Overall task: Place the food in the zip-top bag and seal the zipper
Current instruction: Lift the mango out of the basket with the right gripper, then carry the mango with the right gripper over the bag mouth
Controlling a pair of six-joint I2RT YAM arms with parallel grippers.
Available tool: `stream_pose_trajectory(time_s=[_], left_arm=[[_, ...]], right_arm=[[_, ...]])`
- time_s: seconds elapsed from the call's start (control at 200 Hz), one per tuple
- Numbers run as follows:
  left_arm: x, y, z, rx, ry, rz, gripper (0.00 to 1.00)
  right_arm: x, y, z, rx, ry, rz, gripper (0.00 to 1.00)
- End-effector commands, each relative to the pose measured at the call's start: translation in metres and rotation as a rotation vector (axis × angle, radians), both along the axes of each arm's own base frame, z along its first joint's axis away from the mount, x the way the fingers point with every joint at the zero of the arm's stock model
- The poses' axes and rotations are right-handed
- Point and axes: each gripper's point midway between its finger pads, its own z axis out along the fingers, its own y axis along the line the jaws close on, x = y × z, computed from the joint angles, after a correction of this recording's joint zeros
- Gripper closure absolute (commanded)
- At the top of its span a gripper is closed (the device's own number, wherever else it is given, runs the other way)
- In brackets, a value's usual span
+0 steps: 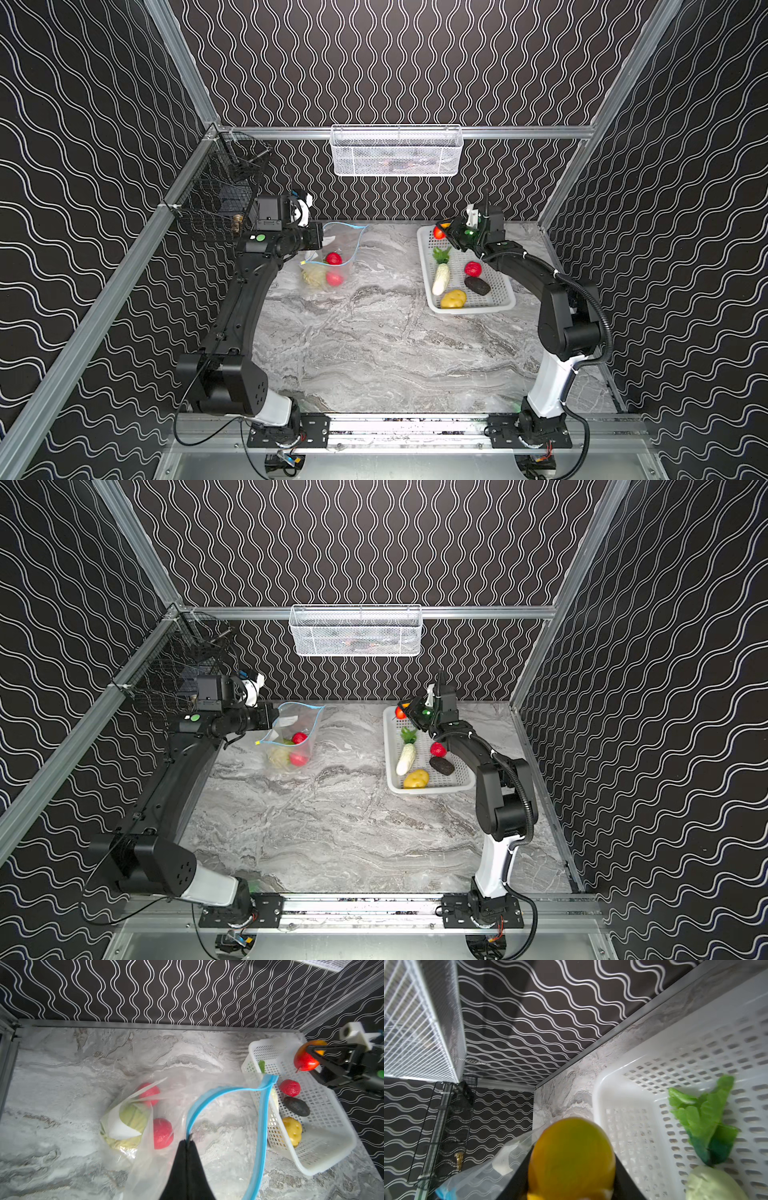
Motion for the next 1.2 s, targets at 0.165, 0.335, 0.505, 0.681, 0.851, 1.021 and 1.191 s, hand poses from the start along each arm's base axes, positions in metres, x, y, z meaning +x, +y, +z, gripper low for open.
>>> stream_pose_trajectory(time_s=[0.165, 0.335, 0.505, 0.681, 0.851, 1.021, 1.191], left_arm=[[-0.006, 0.007, -0.012, 0.056, 0.089, 0.019, 1.00], [-0.004, 0.001, -0.003, 0.021, 0.053, 0.003, 1.00], [-0.004, 0.002, 0.003, 0.031, 0.022, 0.006, 1.00], [-0.006, -0.002, 0.003, 0.013, 0.024, -0.015, 1.00], [-0.006, -0.004, 0.001, 0.004, 0.034, -0.025, 1.00], [-0.006, -0.005, 0.003, 0.002, 0.031, -0.028, 1.00], [-0.006, -0.004, 0.001, 0.007, 0.032, -0.027, 1.00]], right_arm=[[-0.003, 0.023, 0.036, 0.022, -0.128, 0.084, 0.81], [-0.013, 0.037, 0.066, 0.028, -0.205, 0.117, 0.81], [-0.020, 0.055, 0.084, 0.036, -0.260, 0.157, 0.81], [-0.029, 0.076, 0.105, 0.030, -0.324, 0.203, 0.81], [-0.036, 0.090, 0.117, 0.008, -0.372, 0.219, 0.81], [-0.045, 0.104, 0.127, 0.000, -0.415, 0.256, 0.80], [-0.061, 0.127, 0.140, -0.024, -0.467, 0.312, 0.80]])
